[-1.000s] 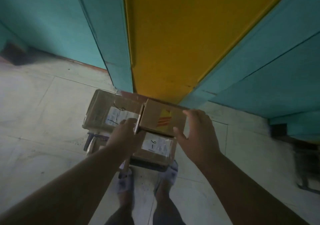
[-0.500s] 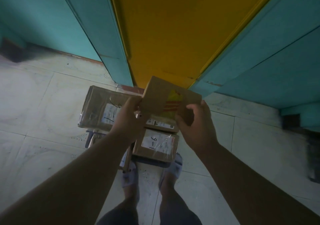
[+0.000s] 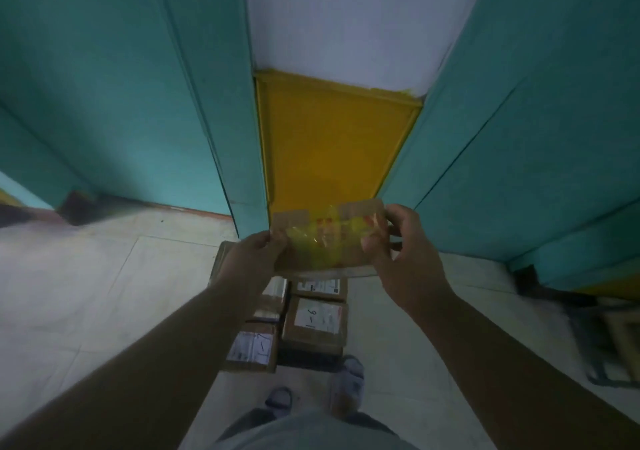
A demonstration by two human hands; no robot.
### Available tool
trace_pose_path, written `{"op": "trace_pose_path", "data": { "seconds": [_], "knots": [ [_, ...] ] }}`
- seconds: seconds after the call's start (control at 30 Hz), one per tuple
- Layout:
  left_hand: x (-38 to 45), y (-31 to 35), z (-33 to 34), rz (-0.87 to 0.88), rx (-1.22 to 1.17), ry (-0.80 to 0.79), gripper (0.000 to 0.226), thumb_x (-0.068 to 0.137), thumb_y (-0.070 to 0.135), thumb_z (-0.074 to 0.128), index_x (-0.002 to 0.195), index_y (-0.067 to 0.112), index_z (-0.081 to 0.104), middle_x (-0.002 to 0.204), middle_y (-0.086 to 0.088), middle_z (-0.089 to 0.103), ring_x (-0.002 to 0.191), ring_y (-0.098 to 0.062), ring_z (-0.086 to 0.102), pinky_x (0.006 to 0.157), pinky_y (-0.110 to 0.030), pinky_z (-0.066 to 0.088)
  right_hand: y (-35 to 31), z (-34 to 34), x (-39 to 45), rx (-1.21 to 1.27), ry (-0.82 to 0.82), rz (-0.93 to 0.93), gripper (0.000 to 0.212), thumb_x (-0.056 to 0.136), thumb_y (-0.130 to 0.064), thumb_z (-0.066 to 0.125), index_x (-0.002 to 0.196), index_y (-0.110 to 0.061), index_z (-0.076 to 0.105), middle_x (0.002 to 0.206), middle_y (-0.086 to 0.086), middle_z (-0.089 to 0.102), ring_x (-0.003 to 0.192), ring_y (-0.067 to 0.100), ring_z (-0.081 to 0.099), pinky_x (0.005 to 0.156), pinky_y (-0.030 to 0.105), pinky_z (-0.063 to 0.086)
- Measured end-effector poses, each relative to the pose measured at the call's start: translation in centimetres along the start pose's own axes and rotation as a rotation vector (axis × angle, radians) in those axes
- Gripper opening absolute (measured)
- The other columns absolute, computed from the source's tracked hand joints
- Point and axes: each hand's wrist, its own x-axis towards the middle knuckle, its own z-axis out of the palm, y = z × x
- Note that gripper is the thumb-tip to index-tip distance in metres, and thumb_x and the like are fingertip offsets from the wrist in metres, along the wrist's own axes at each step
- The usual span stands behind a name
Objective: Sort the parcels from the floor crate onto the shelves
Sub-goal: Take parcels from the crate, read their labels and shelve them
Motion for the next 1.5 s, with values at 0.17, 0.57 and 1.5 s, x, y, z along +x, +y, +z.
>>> {"op": "trace_pose_path", "data": {
  "seconds": [0.17,0.57,1.5],
  "knots": [
    [-1.5,1.6,-3.3,-0.057,-0.167,-0.069,0.039,0.084,0.033,0.075,0.109,0.005,0.065,0.101,-0.018,0.073,0.089,-0.035,0.073,0.084,-0.051,0.059,-2.7,-1.2,-0.7,-0.201,-0.172,-0.087,0.085,0.059,-0.071,0.078,0.132,-0.038,0.051,0.126,-0.008,0.054,0.112,0.016,0.054,0.092,0.040,0.053],
    [-6.3,0.4,-2.5,0.097,-0.204,-0.465,0.049,0.093,0.022,0.065,0.136,0.039,0.048,0.116,0.004,0.073,0.103,-0.013,0.070,0.078,-0.032,0.056,-4.8,-3.3,-3.1,0.283,0.117,0.182,0.032,0.080,-0.036,0.082,0.096,-0.025,0.057,0.087,-0.002,0.073,0.067,0.009,0.072,0.052,0.022,0.052],
    [-37.1,-3.3,57.9,0.618,0.495,-1.025,0.032,0.094,0.038,0.063,0.120,0.048,0.046,0.124,0.018,0.058,0.102,0.005,0.055,0.084,-0.027,0.043,27.2,-43.3,-40.6,0.339,0.750,0.549,0.048,0.093,-0.047,0.063,0.136,-0.038,0.044,0.114,-0.028,0.069,0.100,-0.001,0.069,0.081,0.026,0.058]
  ]
}}
